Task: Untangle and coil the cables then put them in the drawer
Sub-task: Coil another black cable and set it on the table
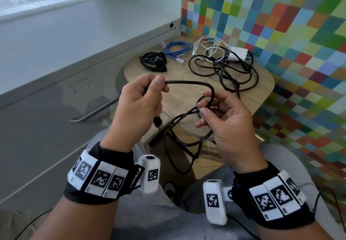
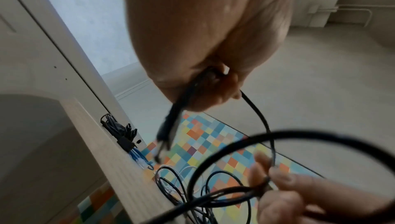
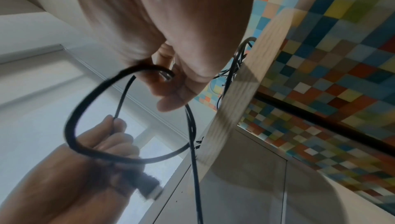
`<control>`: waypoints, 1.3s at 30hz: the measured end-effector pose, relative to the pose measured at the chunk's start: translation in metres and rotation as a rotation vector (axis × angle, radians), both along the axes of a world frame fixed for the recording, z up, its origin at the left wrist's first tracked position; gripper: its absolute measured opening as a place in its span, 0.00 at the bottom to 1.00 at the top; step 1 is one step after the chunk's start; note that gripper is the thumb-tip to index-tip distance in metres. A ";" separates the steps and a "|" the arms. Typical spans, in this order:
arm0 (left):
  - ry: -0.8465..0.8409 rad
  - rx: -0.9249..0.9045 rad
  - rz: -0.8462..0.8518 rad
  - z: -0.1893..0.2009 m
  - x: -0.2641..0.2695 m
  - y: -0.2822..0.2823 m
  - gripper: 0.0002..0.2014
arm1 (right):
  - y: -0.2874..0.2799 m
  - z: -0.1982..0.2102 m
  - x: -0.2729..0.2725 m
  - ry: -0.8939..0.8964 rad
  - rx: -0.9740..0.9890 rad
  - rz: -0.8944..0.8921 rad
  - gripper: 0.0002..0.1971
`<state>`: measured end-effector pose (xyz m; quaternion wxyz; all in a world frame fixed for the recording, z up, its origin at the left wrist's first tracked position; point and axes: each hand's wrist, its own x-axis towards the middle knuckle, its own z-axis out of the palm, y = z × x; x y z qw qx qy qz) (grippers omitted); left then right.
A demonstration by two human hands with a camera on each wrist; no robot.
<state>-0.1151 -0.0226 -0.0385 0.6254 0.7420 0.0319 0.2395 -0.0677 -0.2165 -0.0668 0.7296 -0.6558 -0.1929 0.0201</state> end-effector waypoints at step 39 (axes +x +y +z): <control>0.098 -0.315 -0.051 -0.003 0.004 0.008 0.10 | -0.002 0.004 -0.003 0.164 0.109 0.227 0.08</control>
